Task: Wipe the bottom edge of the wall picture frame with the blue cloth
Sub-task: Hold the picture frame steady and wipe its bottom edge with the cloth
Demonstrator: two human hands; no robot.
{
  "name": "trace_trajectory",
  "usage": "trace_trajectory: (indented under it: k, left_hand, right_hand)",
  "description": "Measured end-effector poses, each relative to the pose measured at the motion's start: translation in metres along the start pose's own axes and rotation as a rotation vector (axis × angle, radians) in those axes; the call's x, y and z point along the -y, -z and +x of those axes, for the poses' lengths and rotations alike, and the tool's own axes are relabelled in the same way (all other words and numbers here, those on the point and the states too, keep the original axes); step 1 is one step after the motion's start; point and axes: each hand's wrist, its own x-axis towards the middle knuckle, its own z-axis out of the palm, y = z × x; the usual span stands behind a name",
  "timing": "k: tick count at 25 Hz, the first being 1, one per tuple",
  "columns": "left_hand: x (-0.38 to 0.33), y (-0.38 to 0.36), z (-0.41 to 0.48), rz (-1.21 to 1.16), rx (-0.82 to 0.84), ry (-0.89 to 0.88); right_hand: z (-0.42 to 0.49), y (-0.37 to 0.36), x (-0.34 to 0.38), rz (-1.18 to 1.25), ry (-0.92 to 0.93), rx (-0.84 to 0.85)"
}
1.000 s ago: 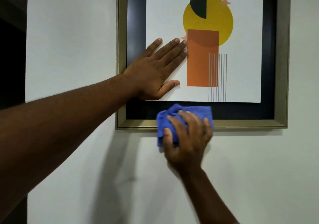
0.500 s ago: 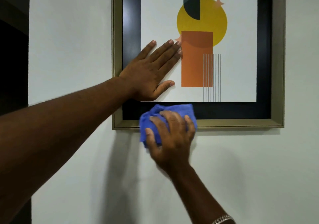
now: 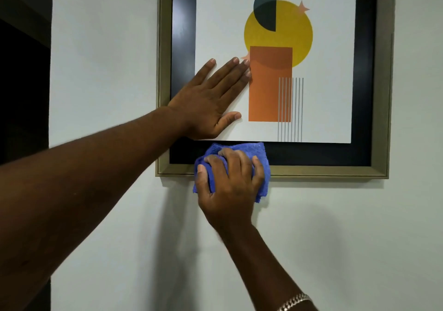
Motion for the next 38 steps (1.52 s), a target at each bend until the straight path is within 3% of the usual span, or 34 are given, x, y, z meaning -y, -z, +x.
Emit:
trace_trajectory:
  k: [3, 6, 9, 15, 20, 25, 30, 34, 38]
  left_hand:
    - [0.001, -0.002, 0.000, 0.005, 0.009, 0.002]
    - [-0.001, -0.004, 0.000, 0.006, 0.018, 0.024]
    - [-0.014, -0.003, 0.001, -0.047, 0.036, 0.094]
    - [-0.056, 0.011, -0.020, -0.329, 0.126, 0.265]
    - [-0.142, 0.023, -0.064, -0.531, -0.027, 0.791]
    - [-0.194, 0.029, -0.052, -0.593, -0.030, 1.179]
    - [-0.219, 0.033, -0.031, -0.666, -0.244, 1.243]
    - [-0.253, 0.048, -0.022, -0.886, -0.437, 1.268]
    - [-0.299, 0.057, -0.016, -1.138, -0.542, 1.278]
  right_hand:
    - [-0.002, 0.023, -0.055, -0.096, 0.031, 0.001]
    - [0.001, 0.047, -0.110, -0.197, -0.173, -0.007]
    - [0.008, 0.045, -0.103, -0.188, -0.363, 0.010]
    - [0.006, 0.039, -0.040, 0.028, -0.177, 0.219]
    - [0.014, 0.070, -0.072, 0.223, -0.093, 0.306]
    - [0.019, 0.091, -0.088, 0.270, -0.270, 0.329]
    - [0.027, 0.115, -0.114, 0.370, -0.273, 0.450]
    - [0.019, 0.143, -0.137, 0.469, -0.359, 0.368]
    - [-0.007, 0.176, -0.163, 0.621, -0.619, 0.245]
